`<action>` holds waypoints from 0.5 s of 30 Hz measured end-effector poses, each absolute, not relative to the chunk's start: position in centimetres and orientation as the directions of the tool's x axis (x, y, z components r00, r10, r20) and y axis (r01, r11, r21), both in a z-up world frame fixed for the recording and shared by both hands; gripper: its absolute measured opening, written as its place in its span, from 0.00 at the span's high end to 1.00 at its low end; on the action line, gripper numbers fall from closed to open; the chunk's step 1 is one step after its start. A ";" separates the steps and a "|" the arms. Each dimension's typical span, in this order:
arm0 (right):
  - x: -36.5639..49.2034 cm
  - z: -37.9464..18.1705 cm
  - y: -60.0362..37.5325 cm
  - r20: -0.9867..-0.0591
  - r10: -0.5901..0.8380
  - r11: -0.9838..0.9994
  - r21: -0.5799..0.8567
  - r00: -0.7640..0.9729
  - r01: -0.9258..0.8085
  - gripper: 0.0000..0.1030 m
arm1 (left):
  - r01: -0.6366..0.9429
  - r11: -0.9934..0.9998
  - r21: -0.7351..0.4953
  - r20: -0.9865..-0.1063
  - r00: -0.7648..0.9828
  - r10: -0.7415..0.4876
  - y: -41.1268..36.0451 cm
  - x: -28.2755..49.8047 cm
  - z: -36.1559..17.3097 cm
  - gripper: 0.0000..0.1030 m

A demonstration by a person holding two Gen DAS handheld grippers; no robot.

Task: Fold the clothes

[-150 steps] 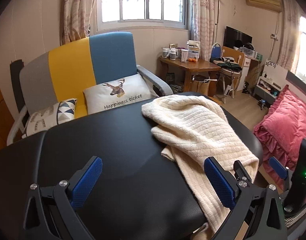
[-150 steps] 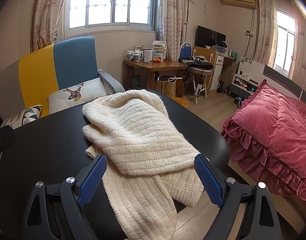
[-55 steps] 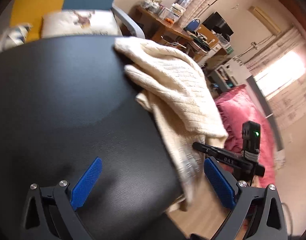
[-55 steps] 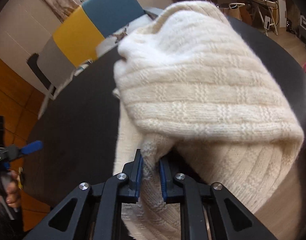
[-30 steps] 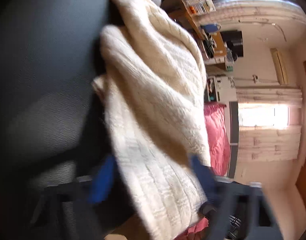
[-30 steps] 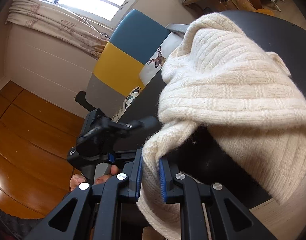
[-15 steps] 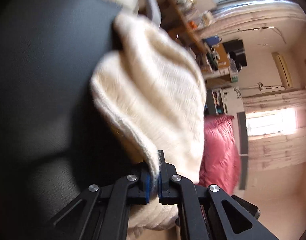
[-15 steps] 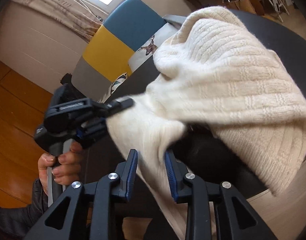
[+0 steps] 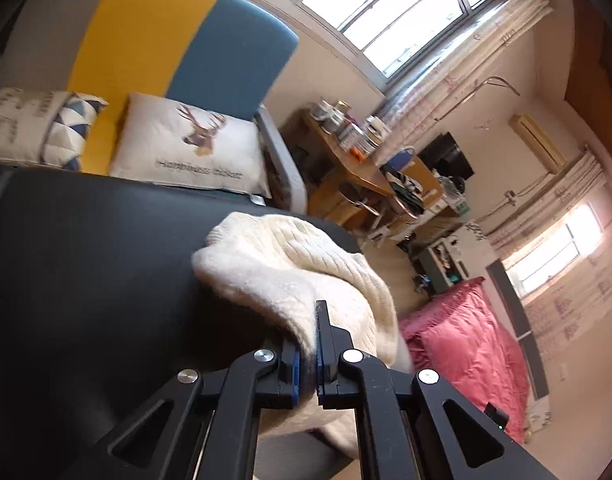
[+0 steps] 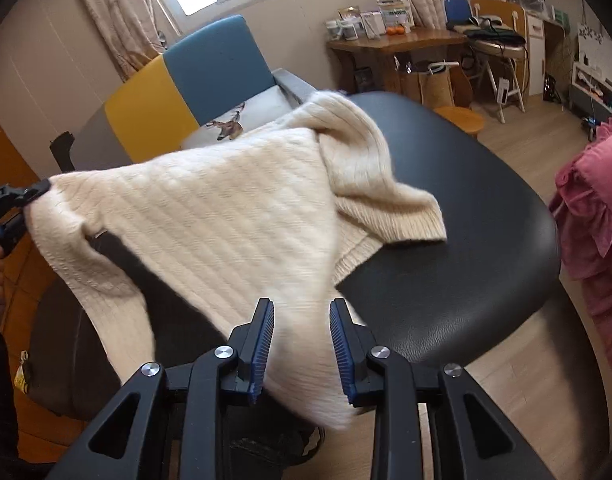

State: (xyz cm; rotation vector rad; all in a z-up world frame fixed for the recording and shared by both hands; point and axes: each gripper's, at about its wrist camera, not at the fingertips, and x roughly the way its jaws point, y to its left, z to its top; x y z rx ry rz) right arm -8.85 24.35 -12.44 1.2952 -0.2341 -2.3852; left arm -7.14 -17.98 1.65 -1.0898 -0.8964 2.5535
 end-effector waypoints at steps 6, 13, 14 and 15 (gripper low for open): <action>-8.7 -14.5 22.1 -0.797 -0.437 -0.894 0.336 -0.417 0.296 0.71 | 0.106 -0.831 -0.546 -0.661 -0.665 0.349 -24.3 -3.1 0.4 0.95; -9.5 -15.3 17.8 -0.831 -0.393 -0.899 0.258 -0.393 0.355 0.78 | 0.213 -0.851 -0.479 -0.756 -0.593 0.277 -26.8 0.8 -3.5 0.95; -9.5 -15.0 17.0 -0.828 -0.401 -0.890 0.250 -0.393 0.382 0.78 | 0.217 -0.848 -0.484 -0.761 -0.583 0.285 -27.0 1.1 -3.9 0.95; -9.5 -14.6 16.2 -0.823 -0.409 -0.879 0.240 -0.394 0.411 0.72 | 0.213 -0.856 -0.471 -0.772 -0.570 0.283 -27.0 1.4 -4.1 0.94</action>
